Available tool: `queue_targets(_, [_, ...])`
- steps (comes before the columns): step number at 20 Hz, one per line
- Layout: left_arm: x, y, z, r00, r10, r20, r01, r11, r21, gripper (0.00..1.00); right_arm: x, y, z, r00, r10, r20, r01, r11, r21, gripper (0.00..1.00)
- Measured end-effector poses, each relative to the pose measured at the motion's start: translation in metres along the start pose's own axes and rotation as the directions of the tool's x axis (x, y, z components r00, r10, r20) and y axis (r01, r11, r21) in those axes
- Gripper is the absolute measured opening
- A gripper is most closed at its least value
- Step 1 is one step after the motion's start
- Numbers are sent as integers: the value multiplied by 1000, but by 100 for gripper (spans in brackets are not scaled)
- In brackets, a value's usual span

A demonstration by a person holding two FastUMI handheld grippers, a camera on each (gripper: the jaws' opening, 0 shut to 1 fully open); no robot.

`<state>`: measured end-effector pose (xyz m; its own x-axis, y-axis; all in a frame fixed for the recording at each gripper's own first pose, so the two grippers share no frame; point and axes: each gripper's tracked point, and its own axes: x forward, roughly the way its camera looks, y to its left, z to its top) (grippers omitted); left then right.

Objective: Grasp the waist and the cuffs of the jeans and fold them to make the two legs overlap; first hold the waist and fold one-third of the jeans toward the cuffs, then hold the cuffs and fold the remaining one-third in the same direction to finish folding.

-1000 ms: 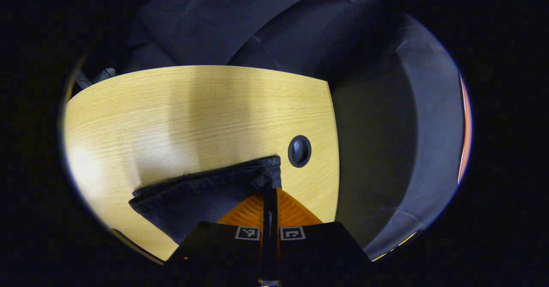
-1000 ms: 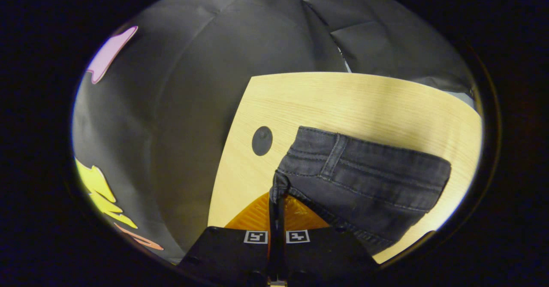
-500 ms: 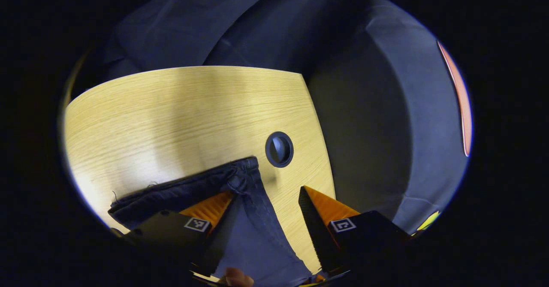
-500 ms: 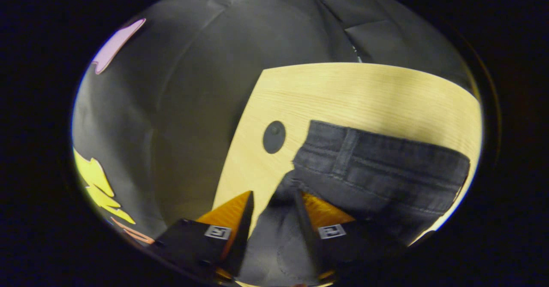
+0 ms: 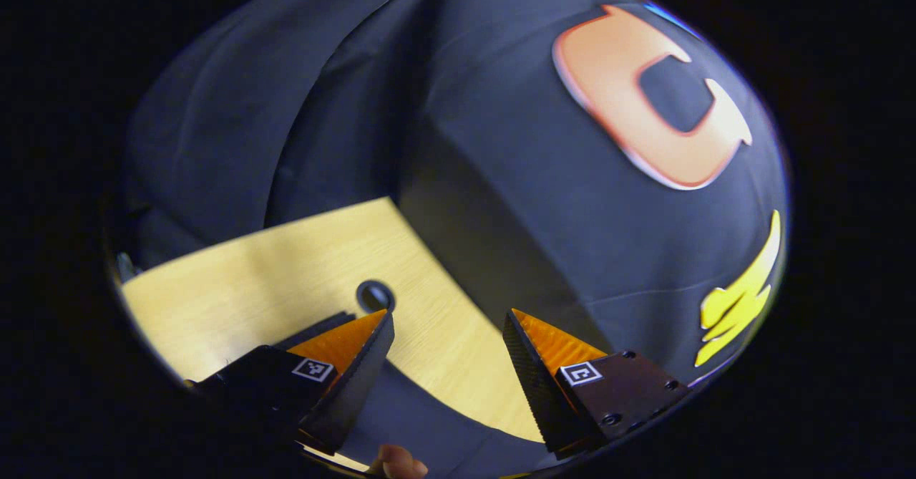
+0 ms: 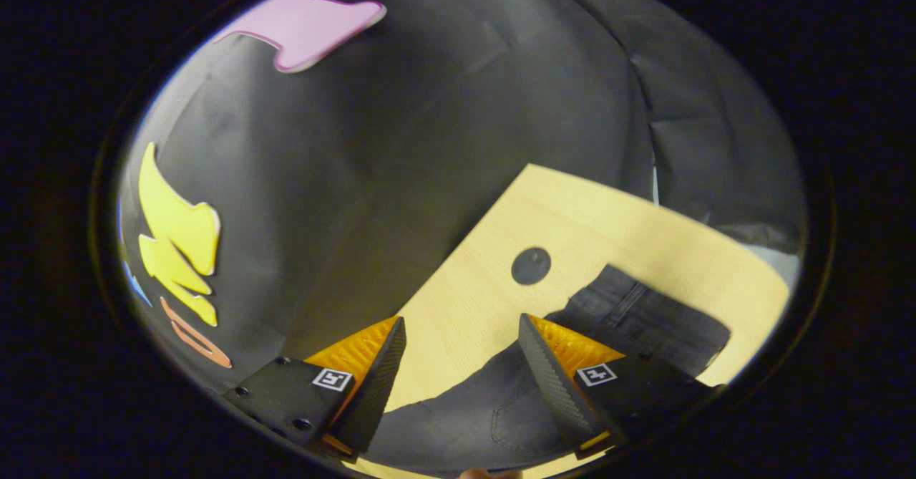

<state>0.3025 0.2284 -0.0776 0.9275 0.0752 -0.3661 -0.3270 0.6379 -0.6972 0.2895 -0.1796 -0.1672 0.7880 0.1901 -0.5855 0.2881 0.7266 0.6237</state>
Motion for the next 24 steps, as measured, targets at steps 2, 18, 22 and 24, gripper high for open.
queue_targets(2, [-38,-33,31,992,-66,111,52,990,129,99,-27,0,15,999,-10,49,12,999,-36,98])
queue_targets(18, [-147,-113,47,912,-324,251,107,779,618,99,-39,-161,-53,922,-325,-212,369,903,219,98])
queue_targets(22, [-152,-109,56,909,-316,272,98,795,598,98,-32,-153,-52,922,-327,-208,372,895,244,93])
queue_targets(24, [-153,-110,57,909,-317,272,101,798,594,98,-28,-157,-51,917,-349,-196,391,884,255,95])
